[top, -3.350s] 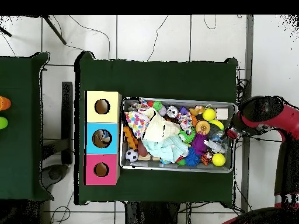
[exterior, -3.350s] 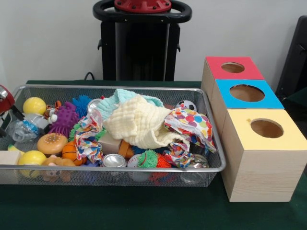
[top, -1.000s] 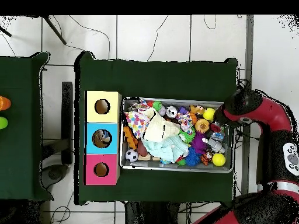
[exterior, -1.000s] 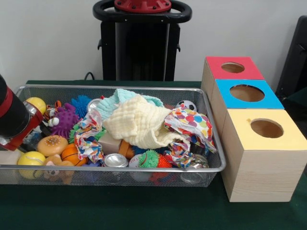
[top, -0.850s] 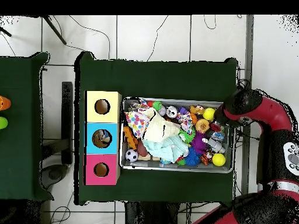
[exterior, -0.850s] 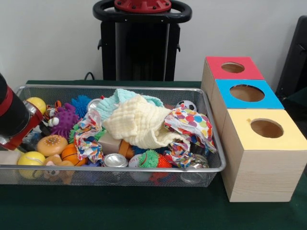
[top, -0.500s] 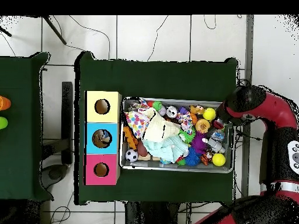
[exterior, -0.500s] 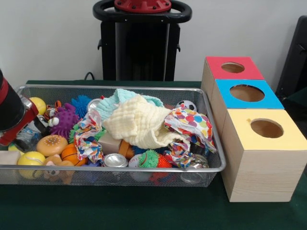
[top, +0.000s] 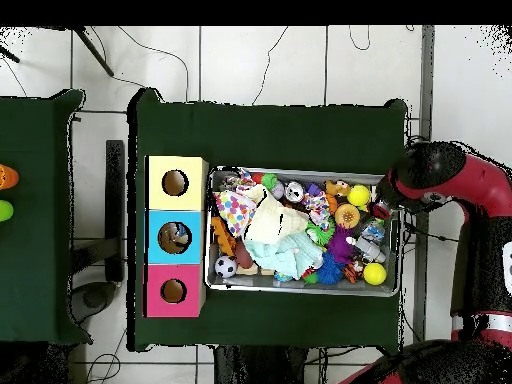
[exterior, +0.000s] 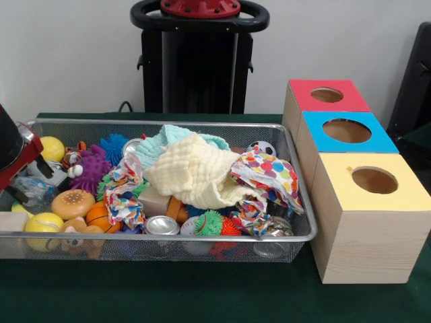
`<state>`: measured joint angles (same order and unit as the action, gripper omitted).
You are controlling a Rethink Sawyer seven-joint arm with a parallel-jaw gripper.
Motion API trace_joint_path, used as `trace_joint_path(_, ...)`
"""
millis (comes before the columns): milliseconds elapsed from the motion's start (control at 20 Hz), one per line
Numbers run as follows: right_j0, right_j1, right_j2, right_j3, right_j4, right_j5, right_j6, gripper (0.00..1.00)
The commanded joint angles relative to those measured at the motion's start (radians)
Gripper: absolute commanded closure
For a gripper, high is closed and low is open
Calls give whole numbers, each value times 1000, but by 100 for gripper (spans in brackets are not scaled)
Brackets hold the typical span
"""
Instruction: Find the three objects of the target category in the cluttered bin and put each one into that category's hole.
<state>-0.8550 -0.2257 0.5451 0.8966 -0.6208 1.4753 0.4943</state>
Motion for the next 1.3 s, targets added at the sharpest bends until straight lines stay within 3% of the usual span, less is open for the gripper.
trace_joint_path(50,-8,63,-8,55,-55,-11,-254,0)
trace_joint_path(250,-19,68,-6,87,-53,-51,-248,0)
trace_joint_path(550,-41,50,-5,116,-47,-33,-275,0)
trace_joint_path(850,-66,-11,-9,182,-40,-16,-275,0)
trace_joint_path(1300,-104,-4,-11,166,-76,27,-354,0)
